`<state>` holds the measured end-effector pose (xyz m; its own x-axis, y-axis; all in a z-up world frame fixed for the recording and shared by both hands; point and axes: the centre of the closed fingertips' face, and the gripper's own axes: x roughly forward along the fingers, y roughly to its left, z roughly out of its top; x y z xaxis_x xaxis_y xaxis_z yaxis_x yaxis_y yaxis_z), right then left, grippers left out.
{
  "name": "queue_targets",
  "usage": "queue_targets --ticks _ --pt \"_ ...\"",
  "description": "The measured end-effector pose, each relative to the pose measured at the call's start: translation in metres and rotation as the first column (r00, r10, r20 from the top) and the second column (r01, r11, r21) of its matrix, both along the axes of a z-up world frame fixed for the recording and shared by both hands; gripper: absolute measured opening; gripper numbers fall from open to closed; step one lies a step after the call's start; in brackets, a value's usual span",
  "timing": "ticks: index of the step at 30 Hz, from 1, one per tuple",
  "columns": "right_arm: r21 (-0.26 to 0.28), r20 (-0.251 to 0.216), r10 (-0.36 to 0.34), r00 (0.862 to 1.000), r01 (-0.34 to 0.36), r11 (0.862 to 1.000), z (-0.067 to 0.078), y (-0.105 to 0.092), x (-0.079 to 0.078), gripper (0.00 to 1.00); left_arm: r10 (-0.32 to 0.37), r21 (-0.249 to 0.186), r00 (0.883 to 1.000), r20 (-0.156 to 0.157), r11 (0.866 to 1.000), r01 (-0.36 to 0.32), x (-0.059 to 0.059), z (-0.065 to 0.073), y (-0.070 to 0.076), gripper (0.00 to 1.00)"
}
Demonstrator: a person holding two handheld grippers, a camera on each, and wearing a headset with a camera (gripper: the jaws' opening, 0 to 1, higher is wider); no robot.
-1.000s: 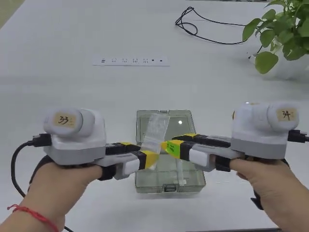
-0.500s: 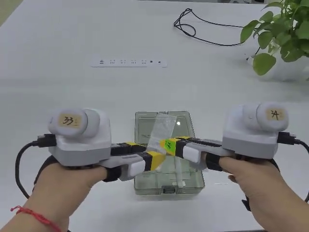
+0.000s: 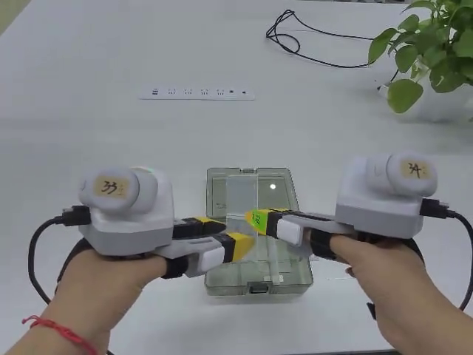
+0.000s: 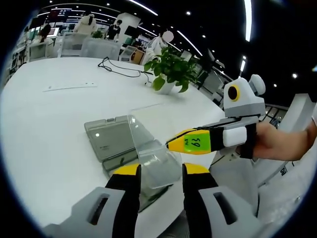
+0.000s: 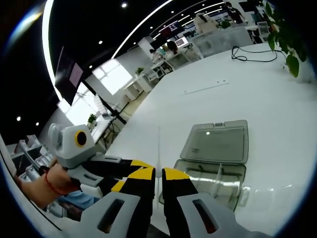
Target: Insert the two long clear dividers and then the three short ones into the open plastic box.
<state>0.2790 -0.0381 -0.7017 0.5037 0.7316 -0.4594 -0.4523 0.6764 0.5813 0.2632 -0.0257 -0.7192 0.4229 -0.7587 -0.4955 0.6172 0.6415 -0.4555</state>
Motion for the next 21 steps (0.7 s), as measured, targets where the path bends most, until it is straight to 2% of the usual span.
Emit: queue_targets --ticks 2,9,12,14,17,19,21 --pt "0.001 -0.002 0.002 1.0 -0.002 1.0 0.001 0.001 0.0 0.06 -0.009 0.002 1.0 0.011 1.0 0.009 -0.001 0.0 0.0 0.34" --pt "-0.008 -0.022 -0.006 1.0 0.005 1.0 0.0 -0.003 0.003 0.07 -0.018 0.023 1.0 0.009 1.0 0.018 -0.004 -0.006 0.011 0.45" --pt "-0.011 -0.046 -0.001 0.999 0.0 1.0 -0.002 -0.003 0.003 0.07 -0.034 0.031 0.999 0.026 0.999 0.033 -0.004 -0.007 0.015 0.48" --pt "-0.005 -0.061 -0.003 0.998 0.003 1.0 -0.002 -0.003 0.003 0.07 -0.062 0.049 0.996 0.065 0.997 0.059 -0.005 -0.007 0.018 0.5" --pt "-0.004 -0.068 -0.003 0.998 0.003 1.0 -0.001 -0.002 0.005 0.07 -0.081 0.058 0.994 0.076 0.995 0.077 -0.007 -0.009 0.022 0.54" --pt "-0.024 -0.071 0.002 0.997 -0.003 1.0 -0.002 -0.002 0.006 0.07 -0.098 0.068 0.99 0.104 0.994 0.091 -0.006 -0.009 0.025 0.59" --pt "-0.03 -0.081 0.005 0.997 -0.007 1.0 -0.001 -0.001 0.008 0.07 -0.121 0.086 0.987 0.107 0.99 0.112 -0.009 -0.012 0.029 0.64"
